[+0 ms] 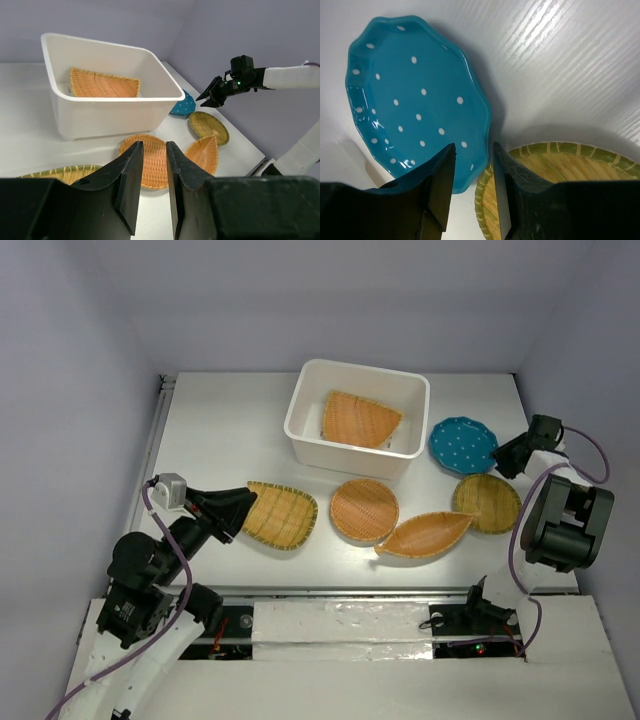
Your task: Place the plates into the plastic bin on the countertop
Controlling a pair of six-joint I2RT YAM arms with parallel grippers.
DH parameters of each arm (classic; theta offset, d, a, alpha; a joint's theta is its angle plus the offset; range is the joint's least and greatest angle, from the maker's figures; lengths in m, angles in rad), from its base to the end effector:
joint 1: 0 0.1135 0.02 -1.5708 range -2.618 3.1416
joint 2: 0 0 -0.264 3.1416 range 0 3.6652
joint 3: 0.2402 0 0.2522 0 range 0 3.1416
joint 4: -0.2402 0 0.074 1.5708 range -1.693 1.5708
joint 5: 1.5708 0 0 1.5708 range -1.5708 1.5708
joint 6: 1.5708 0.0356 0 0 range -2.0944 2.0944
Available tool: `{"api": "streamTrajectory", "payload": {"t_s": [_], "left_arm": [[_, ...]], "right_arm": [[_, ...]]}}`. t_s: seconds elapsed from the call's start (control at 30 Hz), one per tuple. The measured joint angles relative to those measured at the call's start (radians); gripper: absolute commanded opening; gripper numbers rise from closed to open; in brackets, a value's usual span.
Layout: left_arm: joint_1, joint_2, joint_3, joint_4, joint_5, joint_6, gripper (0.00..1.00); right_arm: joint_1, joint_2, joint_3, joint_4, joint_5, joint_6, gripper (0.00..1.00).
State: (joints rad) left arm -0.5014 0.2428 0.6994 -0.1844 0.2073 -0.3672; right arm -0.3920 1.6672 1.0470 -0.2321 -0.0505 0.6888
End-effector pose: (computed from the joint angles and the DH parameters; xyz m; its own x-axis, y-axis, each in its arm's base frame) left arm 0.0508 -0.0362 0.3681 -0.0112 -0.3945 -0.9188 0.6859 0.6656 -0.2941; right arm 0.3257 -0.1327 0.2003 -0.3141 0.8167 -0.4840 0.7131 0.5395 0.4477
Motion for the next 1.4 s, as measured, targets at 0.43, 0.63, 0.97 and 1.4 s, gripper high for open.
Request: {"api": "streamTrajectory", "payload": {"t_s": [0.43,0.63,0.97,1.4], "left_arm": [[0.000,-0.006,-0.002,0.000,0.003,0.000,0.23],[0.000,-0.003,-0.005,0.000,0.003,0.000,0.23],[0.014,0.023,-0.006,0.000,0.007,0.000,0.24],[0.035,0.056,-0.006,0.000,0.026,0.000,0.24]], "right_arm": [[0.034,-0.395,-0.315,0.024,-0.045,-0.080,0.12],[0.217,-0.735,-0.478,-0.031,-0.080,-0.076,0.03],[0.605,-0.599,-0.420,-0.028,-0.130,-0.113,0.53],[0.652,-0.334,-0.430,0.186,-0.211,-0.121,0.58]]}}
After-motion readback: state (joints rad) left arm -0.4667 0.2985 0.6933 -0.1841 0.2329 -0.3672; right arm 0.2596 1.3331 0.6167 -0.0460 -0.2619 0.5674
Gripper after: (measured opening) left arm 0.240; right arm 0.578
